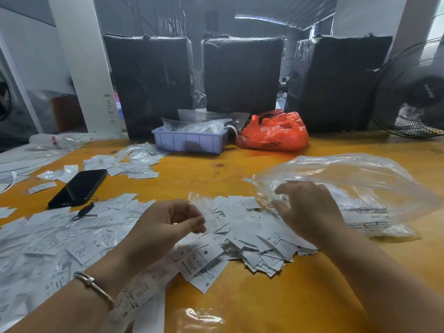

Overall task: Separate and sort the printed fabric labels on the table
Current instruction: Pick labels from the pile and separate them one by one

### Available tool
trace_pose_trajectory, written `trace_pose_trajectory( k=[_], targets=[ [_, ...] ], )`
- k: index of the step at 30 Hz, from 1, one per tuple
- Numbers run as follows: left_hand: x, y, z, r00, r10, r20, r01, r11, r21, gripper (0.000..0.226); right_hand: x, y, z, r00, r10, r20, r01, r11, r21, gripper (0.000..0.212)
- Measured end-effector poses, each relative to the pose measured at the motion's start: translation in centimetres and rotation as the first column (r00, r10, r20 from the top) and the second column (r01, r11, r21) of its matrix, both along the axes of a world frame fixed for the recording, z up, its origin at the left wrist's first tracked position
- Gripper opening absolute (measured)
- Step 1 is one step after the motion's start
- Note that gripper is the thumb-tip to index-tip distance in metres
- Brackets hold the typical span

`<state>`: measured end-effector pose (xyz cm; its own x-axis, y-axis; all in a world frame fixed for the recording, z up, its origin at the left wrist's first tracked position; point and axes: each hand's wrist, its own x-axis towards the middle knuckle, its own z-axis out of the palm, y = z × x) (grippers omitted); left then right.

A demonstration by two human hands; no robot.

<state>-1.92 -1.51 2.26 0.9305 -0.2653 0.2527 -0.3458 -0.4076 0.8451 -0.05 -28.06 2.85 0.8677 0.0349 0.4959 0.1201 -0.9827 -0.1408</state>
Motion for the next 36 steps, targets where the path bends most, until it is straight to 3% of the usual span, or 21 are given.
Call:
trace_pose_trajectory(
  k=[3,5,9,12,17,21,25,27,30,36],
  targets=[
    [0.0,0.1,0.0,0.999,-0.014,-0.031,0.013,1.0,-0.013,0.009,-1.3,1.2,0.6,0.936,0.343,-0.081,-0.326,0.93,0.168,0.018],
    [0.0,0.1,0.0,0.999,-0.023,-0.044,0.022,0.999,-0.024,0.009,-1.5,0.9,1.2,0.847,0.485,-0.216,-0.416,0.859,0.298,0.018],
    [0.1,0.2,0.0,1.0,-0.02,-0.022,0.02,0.999,0.027,0.009,-1.3,-0.6,1.8,0.706,0.458,-0.54,-0.351,0.889,0.294,0.046],
    [0.2,0.2,0.1,1.0,-0.013,0.005,0.012,0.998,0.063,0.013,-1.1,-0.8,1.5,0.682,0.37,-0.631,-0.324,0.926,0.193,0.058],
    [0.1,0.2,0.0,1.0,-0.027,0.015,0.026,0.997,0.078,0.014,-0.8,-1.1,1.3,0.727,0.392,-0.564,-0.288,0.919,0.268,0.034],
    [-0.1,0.0,0.1,0.998,-0.06,-0.016,0.061,0.997,0.042,0.01,-0.9,-0.9,1.2,0.83,0.368,-0.42,-0.283,0.925,0.253,0.008],
    [-0.2,-0.1,0.1,0.995,-0.102,-0.02,0.101,0.994,-0.04,0.009,-1.1,0.1,0.9,0.902,0.391,-0.181,-0.334,0.9,0.281,0.008],
    [-0.3,-0.2,0.2,0.994,-0.105,0.004,0.105,0.994,-0.04,0.009,-1.1,0.5,0.9,0.894,0.446,-0.053,-0.387,0.825,0.412,0.012],
    [-0.4,-0.3,0.4,0.992,-0.117,0.037,0.119,0.992,-0.041,0.028,-1.4,1.2,0.7,0.842,0.54,0.012,-0.44,0.672,0.596,0.012],
    [-0.3,-0.3,0.3,0.985,-0.132,0.111,0.142,0.986,-0.083,0.025,-2.3,2.1,1.3,0.746,0.635,0.2,-0.454,0.265,0.851,0.018]
  ],
)
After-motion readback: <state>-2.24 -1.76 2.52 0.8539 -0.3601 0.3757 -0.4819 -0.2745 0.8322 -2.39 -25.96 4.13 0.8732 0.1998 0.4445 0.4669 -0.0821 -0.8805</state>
